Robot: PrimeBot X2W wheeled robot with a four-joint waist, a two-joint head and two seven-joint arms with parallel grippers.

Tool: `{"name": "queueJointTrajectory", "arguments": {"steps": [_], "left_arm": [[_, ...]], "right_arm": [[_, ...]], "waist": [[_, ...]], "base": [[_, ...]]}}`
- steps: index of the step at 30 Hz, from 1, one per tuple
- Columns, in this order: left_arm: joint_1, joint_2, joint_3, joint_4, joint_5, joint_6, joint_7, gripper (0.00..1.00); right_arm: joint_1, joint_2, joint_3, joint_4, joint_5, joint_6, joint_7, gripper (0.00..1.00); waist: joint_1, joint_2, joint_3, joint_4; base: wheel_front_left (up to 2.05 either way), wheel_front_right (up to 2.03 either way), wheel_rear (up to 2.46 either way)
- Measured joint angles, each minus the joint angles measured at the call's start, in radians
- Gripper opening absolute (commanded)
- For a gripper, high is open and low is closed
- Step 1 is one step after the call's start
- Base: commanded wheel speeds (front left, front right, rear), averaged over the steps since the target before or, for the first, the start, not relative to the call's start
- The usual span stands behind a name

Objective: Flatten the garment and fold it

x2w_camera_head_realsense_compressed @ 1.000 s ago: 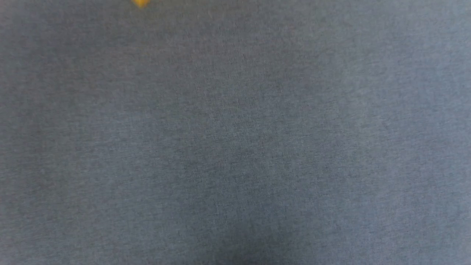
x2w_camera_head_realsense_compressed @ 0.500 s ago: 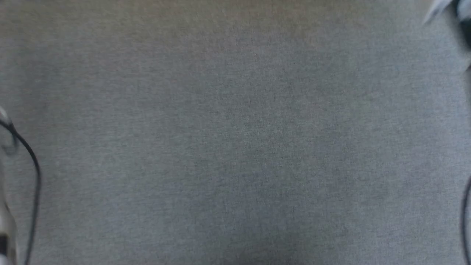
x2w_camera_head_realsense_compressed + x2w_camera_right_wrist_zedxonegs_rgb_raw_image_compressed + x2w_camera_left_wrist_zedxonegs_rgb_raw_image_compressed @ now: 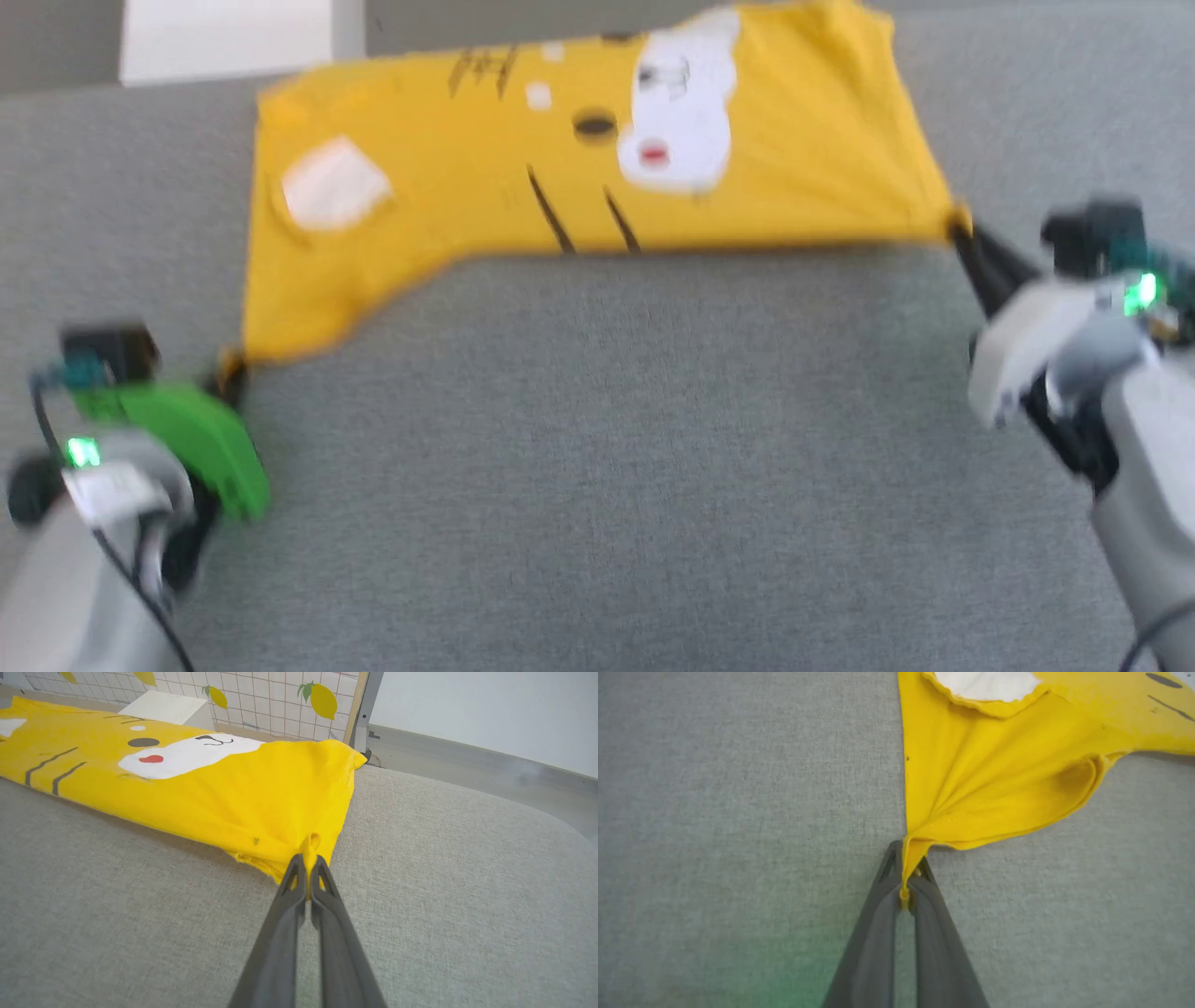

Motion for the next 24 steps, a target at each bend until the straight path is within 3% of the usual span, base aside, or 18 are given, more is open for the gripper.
{"name": "queueJointTrajectory", "arguments": {"steps": [4,11,24], "left_arm": [[0.197,0.015,-0.003,-0.173,-0.043,0.04,0.113,0.0],[0.494,0.03,0.005,-0.422,-0.105,0.148,0.258,0.0],[0.796,0.0,-0.024,-0.61,-0.154,0.303,0.371,0.0]], "right_arm": [[0.131,-0.015,-0.032,-0.056,-0.003,0.0,0.01,0.0],[0.338,-0.006,-0.108,-0.146,-0.045,0.0,0.042,0.0],[0.664,0.146,-0.335,-0.282,-0.109,0.0,0.189,0.0]], "waist": [[0.0,0.0,-0.067,0.009],[0.0,0.0,-0.159,0.029],[-0.0001,0.0,-0.212,0.08]], "base": [[0.0,0.0,0.0],[0.0,0.0,0.0],[0.0,0.0,0.0]]}}
